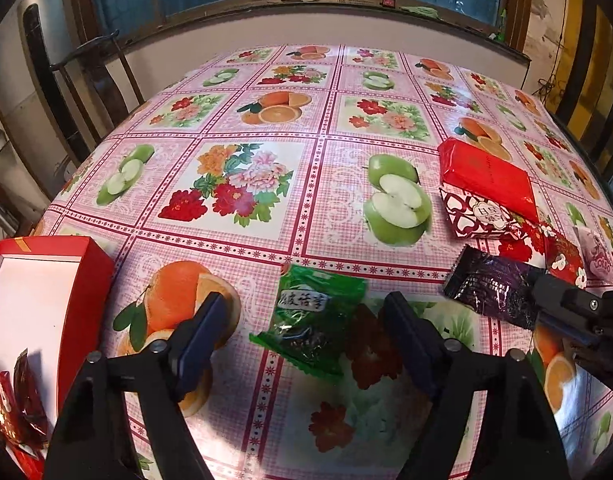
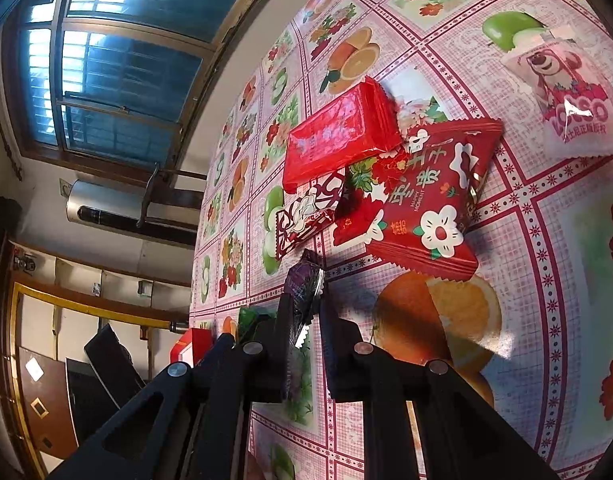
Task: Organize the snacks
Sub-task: 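Grasp the green snack bag with the left tool while the right tool grasps the dark purple bag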
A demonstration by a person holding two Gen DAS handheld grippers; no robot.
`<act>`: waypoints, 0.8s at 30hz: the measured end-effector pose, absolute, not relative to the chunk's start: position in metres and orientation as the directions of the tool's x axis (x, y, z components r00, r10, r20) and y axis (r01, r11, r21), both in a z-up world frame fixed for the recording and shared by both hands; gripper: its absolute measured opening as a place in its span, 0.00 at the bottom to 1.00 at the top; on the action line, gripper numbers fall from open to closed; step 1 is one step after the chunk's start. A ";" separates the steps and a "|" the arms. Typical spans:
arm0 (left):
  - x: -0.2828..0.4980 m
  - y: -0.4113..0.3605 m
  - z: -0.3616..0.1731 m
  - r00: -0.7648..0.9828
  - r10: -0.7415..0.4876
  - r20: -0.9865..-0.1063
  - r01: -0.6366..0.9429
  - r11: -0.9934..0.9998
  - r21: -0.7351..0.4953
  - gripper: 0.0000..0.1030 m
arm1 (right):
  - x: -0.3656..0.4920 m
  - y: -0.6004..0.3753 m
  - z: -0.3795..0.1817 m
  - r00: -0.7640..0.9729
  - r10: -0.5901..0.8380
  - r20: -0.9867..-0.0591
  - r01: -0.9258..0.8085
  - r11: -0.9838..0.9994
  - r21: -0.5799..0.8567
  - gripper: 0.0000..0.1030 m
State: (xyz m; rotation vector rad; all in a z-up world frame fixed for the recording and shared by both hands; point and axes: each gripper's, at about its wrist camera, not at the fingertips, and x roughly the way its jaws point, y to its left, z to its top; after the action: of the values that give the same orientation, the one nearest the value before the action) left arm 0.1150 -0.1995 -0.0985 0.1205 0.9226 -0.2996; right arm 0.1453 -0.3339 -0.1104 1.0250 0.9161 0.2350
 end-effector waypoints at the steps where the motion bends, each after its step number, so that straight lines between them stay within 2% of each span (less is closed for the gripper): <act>1: 0.115 -0.200 -0.098 0.566 -0.216 -0.796 0.308 0.950 -0.039 0.67 | 0.145 -0.334 -0.111 0.619 0.566 -0.544 0.232 0.530 0.816 0.14; 2: 0.116 -0.199 -0.098 0.569 -0.228 -0.790 0.312 0.949 -0.049 0.56 | 0.145 -0.334 -0.111 0.618 0.565 -0.546 0.232 0.532 0.814 0.14; 4: 0.115 -0.200 -0.096 0.580 -0.232 -0.781 0.318 0.947 -0.045 0.41 | 0.145 -0.334 -0.112 0.615 0.562 -0.553 0.237 0.537 0.809 0.14; 14: 0.106 -0.187 -0.096 0.569 -0.300 -0.766 0.338 0.934 -0.115 0.38 | 0.147 -0.333 -0.112 0.616 0.545 -0.568 0.247 0.551 0.797 0.14; 24: 0.082 -0.166 -0.086 0.599 -0.307 -0.739 0.322 0.938 -0.129 0.38 | 0.149 -0.321 -0.099 0.633 0.588 -0.504 0.155 0.541 0.827 0.14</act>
State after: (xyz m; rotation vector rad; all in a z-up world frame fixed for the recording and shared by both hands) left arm 0.0819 -0.1663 -0.0864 0.0189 0.8536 -0.3649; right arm 0.1486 -0.3214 -0.0986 0.9915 0.8762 0.3003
